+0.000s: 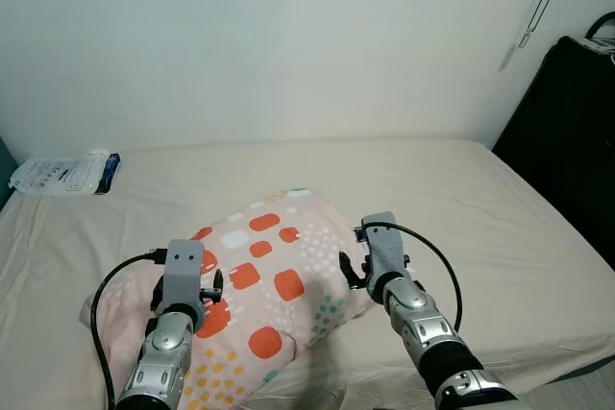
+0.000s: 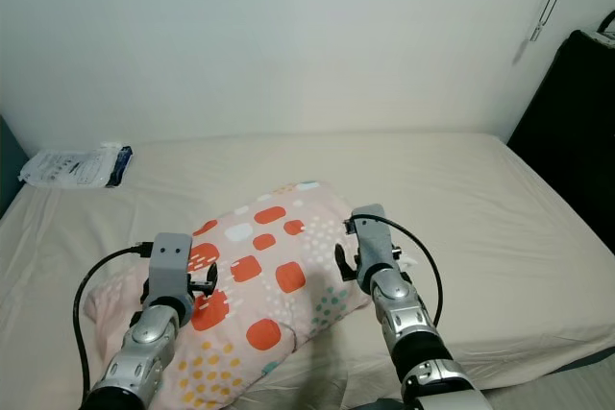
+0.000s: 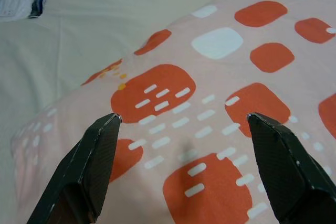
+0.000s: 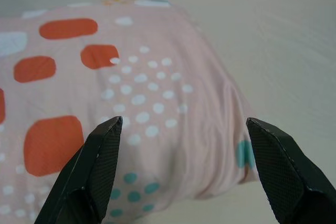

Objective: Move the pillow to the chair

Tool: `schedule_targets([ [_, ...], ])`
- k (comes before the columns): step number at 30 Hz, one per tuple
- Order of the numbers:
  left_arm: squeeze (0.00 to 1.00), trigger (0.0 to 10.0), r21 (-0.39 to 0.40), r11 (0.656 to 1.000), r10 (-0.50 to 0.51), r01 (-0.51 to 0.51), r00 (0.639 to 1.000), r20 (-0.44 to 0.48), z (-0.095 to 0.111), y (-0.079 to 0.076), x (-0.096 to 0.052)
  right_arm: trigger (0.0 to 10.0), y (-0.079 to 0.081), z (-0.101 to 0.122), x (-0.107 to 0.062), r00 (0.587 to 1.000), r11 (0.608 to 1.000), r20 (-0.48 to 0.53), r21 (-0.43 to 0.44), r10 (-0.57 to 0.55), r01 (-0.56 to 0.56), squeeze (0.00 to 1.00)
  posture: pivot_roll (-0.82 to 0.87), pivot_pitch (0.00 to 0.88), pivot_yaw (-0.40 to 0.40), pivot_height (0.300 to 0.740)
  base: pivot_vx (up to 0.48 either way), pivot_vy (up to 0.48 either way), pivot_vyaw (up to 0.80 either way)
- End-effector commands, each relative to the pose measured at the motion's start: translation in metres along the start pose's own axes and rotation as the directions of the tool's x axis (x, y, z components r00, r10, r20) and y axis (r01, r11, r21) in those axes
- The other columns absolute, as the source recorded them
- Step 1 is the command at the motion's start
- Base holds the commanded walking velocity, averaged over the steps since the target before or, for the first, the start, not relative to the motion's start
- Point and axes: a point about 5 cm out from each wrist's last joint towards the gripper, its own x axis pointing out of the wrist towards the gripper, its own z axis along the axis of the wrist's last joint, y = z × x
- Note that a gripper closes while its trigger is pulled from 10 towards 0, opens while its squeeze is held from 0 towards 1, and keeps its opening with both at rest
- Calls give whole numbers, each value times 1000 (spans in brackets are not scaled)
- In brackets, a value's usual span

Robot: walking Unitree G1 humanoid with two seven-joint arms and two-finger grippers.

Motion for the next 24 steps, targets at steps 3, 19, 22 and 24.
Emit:
schedule_targets([
  [3, 0, 10000, -1, 1000, -21, 21, 1000, 13, 2, -1, 0, 10000, 3, 13, 2, 998, 999, 51, -11, 32, -31, 0, 54, 0, -68, 740, 0, 0, 0],
  [19, 0, 10000, -3, 998, 69, -69, 997, -23, -5, 25, -2, 10000, 15, 9, 0, 995, 993, 44, -67, 95, -92, 0, 25, 0, -126, 740, 0, 0, 0],
  [22, 0, 10000, -10, 998, 56, -56, 998, -20, -2, 23, 0, 10000, 16, 6, -1, 993, 991, 38, -83, 108, -105, 0, 14, 0, -116, 740, 0, 0, 0],
  [24, 0, 10000, -3, 1000, -23, 23, 1000, 2, 12, 3, 8, 10000, -5, 6, -2, 995, 989, 39, -122, 89, -84, 0, 1, 0, -79, 740, 0, 0, 0],
])
